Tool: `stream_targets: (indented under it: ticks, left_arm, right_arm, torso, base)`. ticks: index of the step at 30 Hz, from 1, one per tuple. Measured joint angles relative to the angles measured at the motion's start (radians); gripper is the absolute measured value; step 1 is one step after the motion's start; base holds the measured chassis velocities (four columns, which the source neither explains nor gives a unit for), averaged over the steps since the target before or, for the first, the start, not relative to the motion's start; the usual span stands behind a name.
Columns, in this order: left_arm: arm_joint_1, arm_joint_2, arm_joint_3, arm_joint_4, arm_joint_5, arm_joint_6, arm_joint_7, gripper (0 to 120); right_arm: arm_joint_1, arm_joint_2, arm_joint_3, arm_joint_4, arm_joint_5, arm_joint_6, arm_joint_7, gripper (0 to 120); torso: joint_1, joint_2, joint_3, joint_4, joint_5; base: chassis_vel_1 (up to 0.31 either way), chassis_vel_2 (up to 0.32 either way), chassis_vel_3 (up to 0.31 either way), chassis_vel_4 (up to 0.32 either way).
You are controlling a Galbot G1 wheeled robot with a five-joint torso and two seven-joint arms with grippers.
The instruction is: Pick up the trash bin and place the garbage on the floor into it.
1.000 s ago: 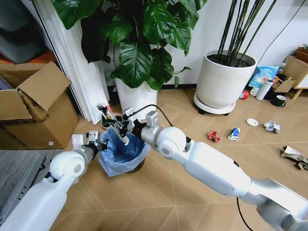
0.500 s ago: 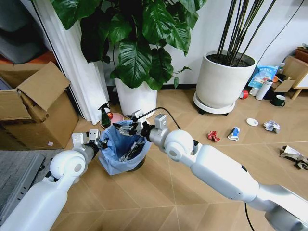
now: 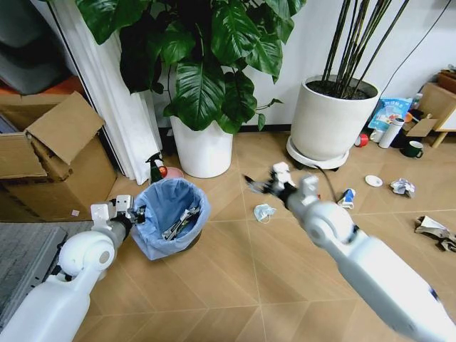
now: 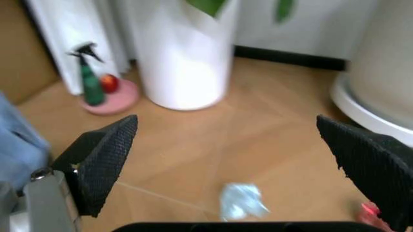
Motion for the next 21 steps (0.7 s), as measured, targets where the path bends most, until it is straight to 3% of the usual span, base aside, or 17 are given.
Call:
stream_targets:
  ticks: [10,21]
  left_arm:
    - [0.079,-0.024,-0.032,-0.055,0.04,-0.015,0.0,0]
    - [0.089,-0.011,-0.035,-0.076,0.042,-0.022,-0.01,0]
  right_arm:
    - [-0.181,0.05,0.113,0.009,-0.091,0.053,-0.013,100]
    - [-0.22,0.081,0.12,-0.008,-0.112,0.079,-0.013,100]
  torso:
    - [0.0,0.0,0.0,0.0008,-0.0001]
    - [0.0,0.0,0.0,0.0006,-0.0003]
  base:
    - [0.0,0.0,0.0,0.0]
    - [-0.036,0.038,0.046,-0.047]
